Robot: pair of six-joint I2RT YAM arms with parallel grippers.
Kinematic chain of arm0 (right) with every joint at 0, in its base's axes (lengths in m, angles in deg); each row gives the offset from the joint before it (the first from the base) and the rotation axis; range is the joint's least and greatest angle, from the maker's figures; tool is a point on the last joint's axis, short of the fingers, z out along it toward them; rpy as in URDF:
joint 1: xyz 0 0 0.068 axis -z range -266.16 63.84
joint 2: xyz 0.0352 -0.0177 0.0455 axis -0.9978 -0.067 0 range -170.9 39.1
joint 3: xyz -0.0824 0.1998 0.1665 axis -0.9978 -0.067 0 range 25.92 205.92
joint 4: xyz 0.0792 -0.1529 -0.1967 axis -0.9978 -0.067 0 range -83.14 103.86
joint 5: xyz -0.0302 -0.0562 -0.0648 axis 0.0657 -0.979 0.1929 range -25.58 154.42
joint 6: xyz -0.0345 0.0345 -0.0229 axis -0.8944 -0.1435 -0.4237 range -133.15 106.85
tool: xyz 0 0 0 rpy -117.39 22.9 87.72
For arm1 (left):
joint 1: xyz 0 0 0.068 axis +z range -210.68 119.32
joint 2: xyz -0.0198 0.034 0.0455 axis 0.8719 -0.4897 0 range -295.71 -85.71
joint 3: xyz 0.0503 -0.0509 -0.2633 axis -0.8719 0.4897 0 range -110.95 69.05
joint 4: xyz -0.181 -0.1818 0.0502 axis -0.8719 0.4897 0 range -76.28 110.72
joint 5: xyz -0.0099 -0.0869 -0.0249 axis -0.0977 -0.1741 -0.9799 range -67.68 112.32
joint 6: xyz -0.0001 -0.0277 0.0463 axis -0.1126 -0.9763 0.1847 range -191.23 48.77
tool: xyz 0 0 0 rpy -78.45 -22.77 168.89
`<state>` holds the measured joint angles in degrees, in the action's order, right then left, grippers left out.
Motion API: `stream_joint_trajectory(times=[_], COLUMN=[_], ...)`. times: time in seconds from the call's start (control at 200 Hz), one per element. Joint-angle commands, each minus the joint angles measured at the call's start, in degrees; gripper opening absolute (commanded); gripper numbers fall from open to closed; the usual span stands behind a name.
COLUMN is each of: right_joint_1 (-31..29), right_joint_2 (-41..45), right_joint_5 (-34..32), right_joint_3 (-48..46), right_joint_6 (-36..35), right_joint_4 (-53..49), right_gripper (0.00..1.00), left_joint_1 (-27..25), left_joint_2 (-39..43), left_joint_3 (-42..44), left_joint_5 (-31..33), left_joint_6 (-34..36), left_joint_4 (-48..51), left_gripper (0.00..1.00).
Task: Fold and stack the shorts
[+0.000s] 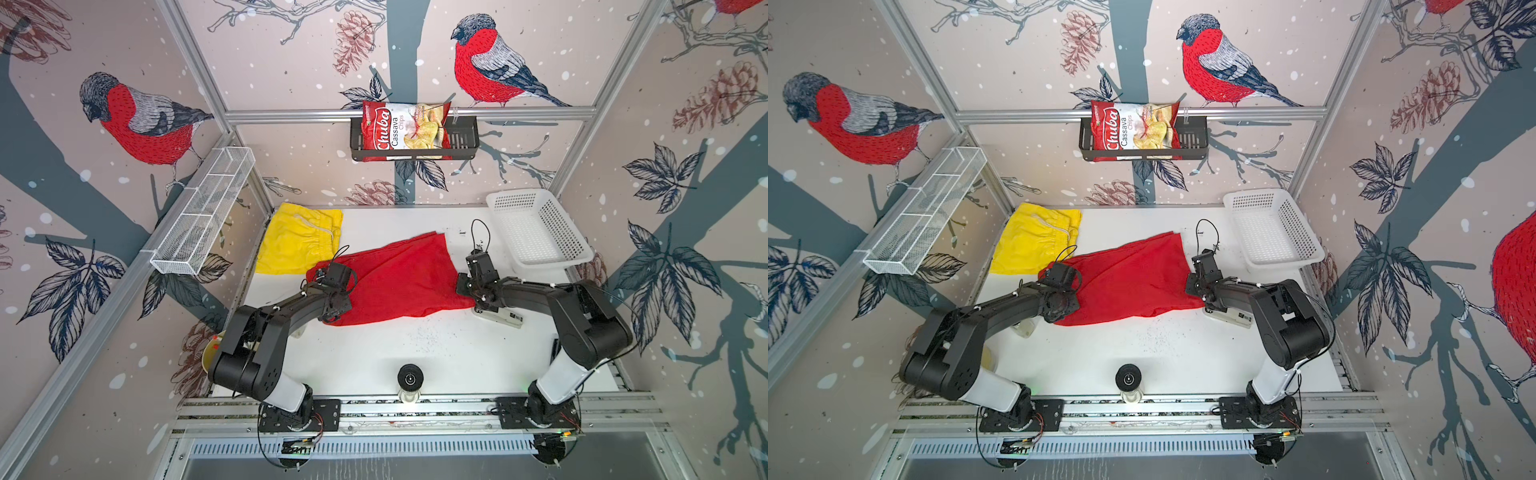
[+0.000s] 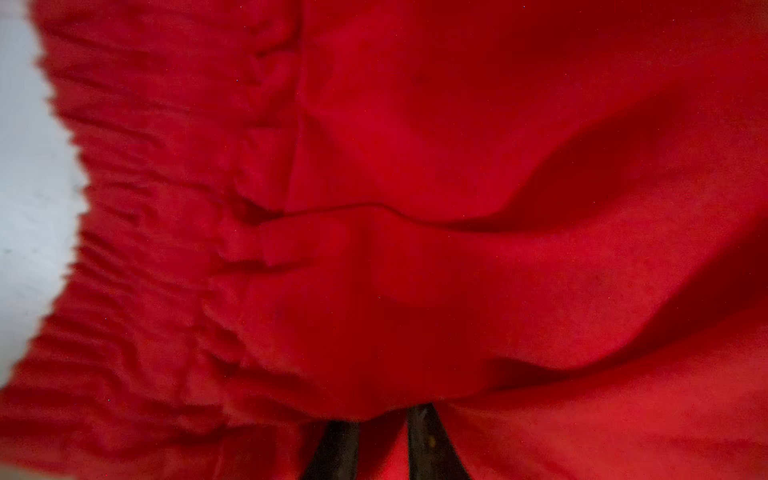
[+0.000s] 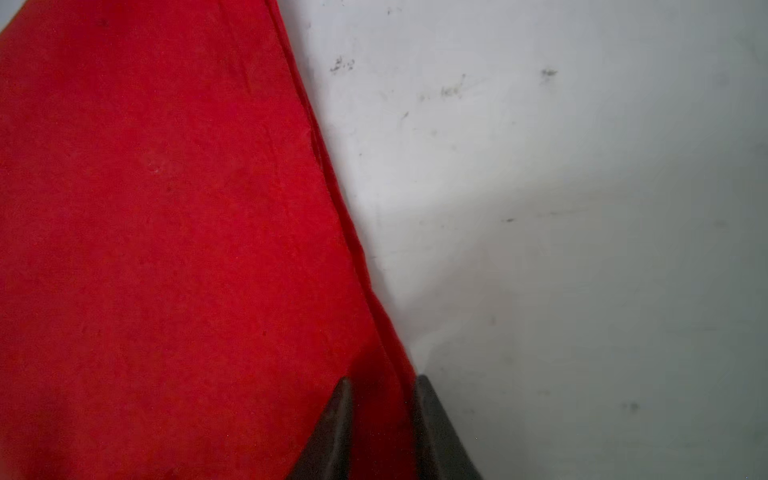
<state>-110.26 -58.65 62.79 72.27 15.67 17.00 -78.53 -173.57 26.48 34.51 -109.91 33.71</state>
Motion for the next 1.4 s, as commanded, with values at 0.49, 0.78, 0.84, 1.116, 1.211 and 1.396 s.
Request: stream_joint_trajectory(times=[0.49, 0.78, 0.84, 1.116, 1.211, 1.396], right_joint_1=[-0.16, 0.7, 2.94, 11.7, 11.08, 7.38], right_joint_2=[-21.23, -21.24, -20.34, -17.01, -16.52, -16.38], right_joint_5=[6.09, 4.56, 4.64, 3.24, 5.84, 4.1], right_joint_3=[30.49, 27.07, 25.23, 20.28, 21.01, 25.86], right_joint_6=[-3.73, -1.99, -1.04, 0.92, 0.66, -1.47], right_joint_4=[-8.71, -6.98, -6.13, -7.35, -6.34, -8.53], right_gripper=[0.61, 0.0, 0.0, 0.0, 0.07, 0.41], left_joint_1=[0.17, 0.18, 0.12, 0.1, 0.14, 0.11], left_joint_2=[-1.46, -3.49, -4.07, -4.98, -5.46, -4.55], left_joint_3=[-0.52, -0.84, -0.67, 0.82, 0.66, -0.86], left_joint_5=[-3.49, -4.21, -4.69, -5.1, -5.74, -6.78], left_joint_6=[1.31, 1.4, 1.27, 1.21, 0.98, 0.4], left_joint_4=[-0.57, -1.99, -2.35, -3.66, -4.08, -3.38], left_gripper=[0.23, 0.23, 0.23, 0.23, 0.23, 0.24])
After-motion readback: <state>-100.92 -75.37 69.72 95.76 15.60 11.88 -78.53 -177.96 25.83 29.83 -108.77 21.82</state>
